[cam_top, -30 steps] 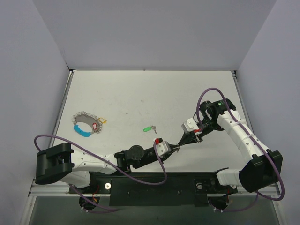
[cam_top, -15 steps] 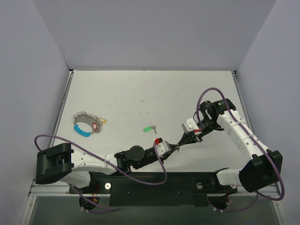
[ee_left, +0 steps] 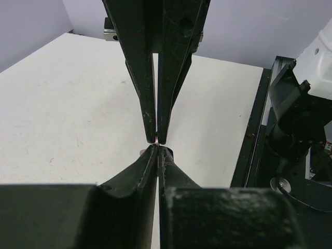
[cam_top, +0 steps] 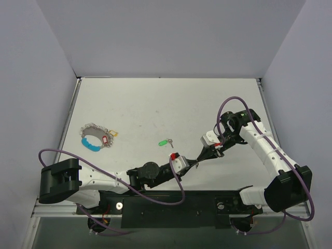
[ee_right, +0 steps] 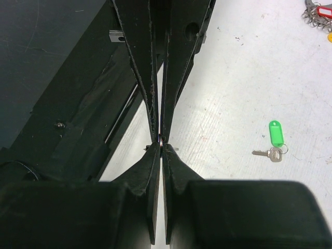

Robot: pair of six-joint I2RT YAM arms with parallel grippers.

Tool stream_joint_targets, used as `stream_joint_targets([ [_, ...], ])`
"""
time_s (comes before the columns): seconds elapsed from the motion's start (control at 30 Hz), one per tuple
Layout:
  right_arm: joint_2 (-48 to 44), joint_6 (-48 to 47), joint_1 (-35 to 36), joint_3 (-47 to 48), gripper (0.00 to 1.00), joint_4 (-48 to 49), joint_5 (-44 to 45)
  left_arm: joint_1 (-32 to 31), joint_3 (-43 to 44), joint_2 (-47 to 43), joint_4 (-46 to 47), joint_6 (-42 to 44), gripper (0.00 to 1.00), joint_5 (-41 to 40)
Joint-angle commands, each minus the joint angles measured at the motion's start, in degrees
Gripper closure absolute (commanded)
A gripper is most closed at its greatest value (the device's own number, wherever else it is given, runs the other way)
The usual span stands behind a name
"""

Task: Put the keys on the keyring

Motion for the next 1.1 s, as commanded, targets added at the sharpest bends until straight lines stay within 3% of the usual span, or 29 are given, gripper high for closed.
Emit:
stream_joint_targets([
  [0.0,0.43,-0.73,0.35,0.18,1.0,-15.32,-3.01,-0.36,2.22,0.27,3.51,0.51,0.89,-0.39],
  [0.1,0.52,-0.64,0.35,0.18,1.0,-15.24,-3.1,-0.36,2.31,0.27,3.42,0.51,1.0,-0.22],
  [0.63,0.34,-0.11,1.23,0.44,0.93,-15.24,0.32,-0.36,4.24,-2.72,-7.83,-4.24,1.0,-4.26],
  [0.8,0.69,-0.03,1.49,0.44,0.82,-15.24,0.41,-0.36,4.33,-3.25,-8.18,-4.24,1.0,-3.73],
  [1.07,1.66,0.94,1.49,2.2,0.76,-15.24,1.03,-0.28,5.56,-3.16,-10.73,-4.06,1.0,-1.62],
])
